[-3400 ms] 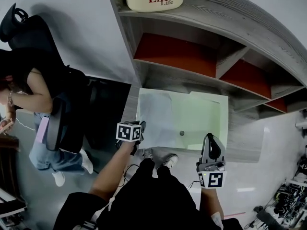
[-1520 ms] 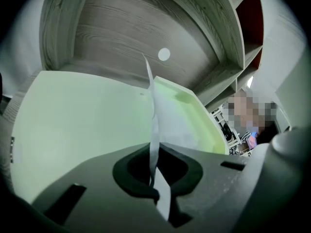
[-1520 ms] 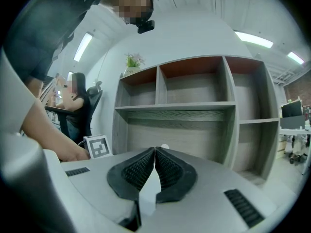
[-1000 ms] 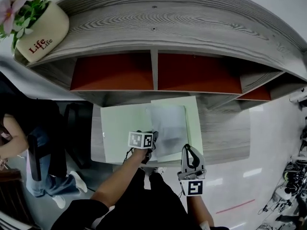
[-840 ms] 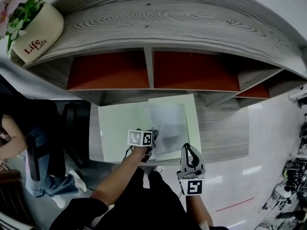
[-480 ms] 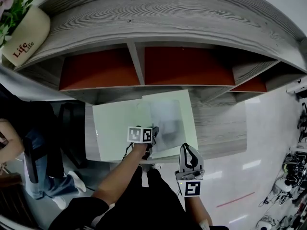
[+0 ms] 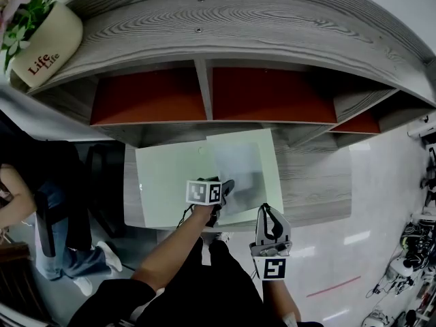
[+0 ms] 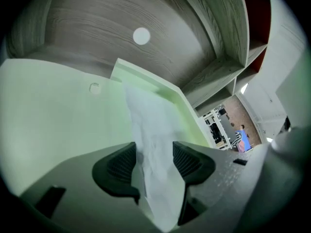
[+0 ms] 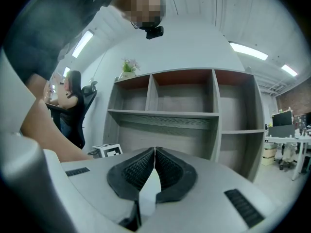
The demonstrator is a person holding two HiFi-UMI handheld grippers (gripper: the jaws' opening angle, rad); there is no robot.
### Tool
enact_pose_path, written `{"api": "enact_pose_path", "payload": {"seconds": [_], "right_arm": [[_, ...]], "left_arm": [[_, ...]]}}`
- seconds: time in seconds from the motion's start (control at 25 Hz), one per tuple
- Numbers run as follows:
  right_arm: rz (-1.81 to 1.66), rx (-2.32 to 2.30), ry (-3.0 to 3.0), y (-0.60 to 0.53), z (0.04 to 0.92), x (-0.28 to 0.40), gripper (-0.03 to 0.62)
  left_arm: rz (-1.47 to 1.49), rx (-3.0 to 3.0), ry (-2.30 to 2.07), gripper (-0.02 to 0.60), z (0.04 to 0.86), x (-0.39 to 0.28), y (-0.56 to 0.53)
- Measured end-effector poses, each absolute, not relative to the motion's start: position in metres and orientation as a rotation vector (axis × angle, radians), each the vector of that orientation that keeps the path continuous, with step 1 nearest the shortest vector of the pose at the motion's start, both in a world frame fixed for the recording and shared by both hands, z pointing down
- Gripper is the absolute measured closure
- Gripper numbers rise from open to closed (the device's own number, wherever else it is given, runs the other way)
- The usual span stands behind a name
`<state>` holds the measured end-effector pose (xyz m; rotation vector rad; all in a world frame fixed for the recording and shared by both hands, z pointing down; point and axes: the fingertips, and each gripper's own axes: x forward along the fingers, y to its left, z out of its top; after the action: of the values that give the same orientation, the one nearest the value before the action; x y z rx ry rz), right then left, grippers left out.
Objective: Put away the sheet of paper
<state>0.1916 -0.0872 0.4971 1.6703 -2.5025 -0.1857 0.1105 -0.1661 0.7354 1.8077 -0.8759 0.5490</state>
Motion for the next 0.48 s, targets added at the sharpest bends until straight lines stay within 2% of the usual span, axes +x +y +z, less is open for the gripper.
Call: {"api": "enact_pose_path", "payload": {"seconds": [0.16,0.48], "right_arm": [[-0.205,1.655,-2.537,-0.09,0.49,0.181,0.569],[-0.211,1.558,-2.597,-0.091,0.487,0.144,0.569]], "left_arm": [[0.562,1.845,-0.928,0.325,0.721,0.092,-0.168],[0.499,1.946,-1.013,0.325,0.674,0.047,-0.164]]}}
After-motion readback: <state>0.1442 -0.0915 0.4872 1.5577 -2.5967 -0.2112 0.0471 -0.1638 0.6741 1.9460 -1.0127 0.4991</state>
